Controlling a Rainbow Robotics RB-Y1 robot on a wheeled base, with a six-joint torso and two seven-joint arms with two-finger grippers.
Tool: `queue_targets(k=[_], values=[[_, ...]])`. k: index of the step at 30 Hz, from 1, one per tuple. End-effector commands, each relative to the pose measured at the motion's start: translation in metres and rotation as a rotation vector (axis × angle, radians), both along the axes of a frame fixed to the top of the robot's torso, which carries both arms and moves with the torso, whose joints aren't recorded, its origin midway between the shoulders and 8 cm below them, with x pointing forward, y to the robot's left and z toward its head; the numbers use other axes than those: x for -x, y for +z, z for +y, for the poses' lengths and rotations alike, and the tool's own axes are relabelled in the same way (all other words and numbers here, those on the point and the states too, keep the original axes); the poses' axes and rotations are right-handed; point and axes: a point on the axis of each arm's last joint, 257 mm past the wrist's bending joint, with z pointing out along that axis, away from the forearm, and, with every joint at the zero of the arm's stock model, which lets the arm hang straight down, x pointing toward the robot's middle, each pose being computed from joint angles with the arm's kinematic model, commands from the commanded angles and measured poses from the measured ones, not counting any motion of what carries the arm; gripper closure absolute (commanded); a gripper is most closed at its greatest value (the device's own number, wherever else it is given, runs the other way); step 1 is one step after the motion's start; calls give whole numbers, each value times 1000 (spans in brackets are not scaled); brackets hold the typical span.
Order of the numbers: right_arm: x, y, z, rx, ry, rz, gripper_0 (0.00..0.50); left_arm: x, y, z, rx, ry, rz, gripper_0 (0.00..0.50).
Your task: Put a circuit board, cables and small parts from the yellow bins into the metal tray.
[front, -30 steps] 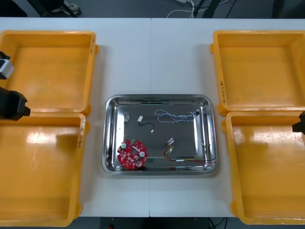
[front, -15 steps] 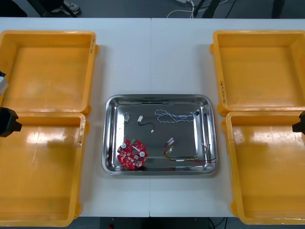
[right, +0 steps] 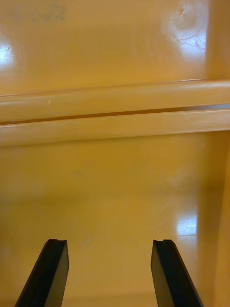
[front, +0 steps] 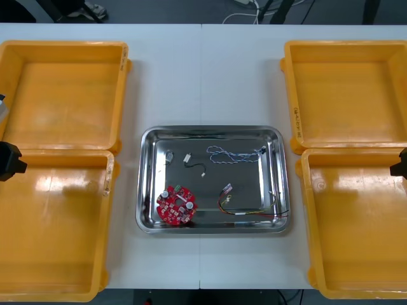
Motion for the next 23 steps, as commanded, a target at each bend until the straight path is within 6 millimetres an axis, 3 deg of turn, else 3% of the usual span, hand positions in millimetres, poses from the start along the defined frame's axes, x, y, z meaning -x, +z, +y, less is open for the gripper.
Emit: queue_targets(k=[1, 23], values=[[-1, 17, -19, 37, -18, -31, 0, -1, 16, 9, -51, -49, -44, 0], [-1, 17, -19, 37, -18, -31, 0, -2, 17, 7, -48, -54, -49, 0]])
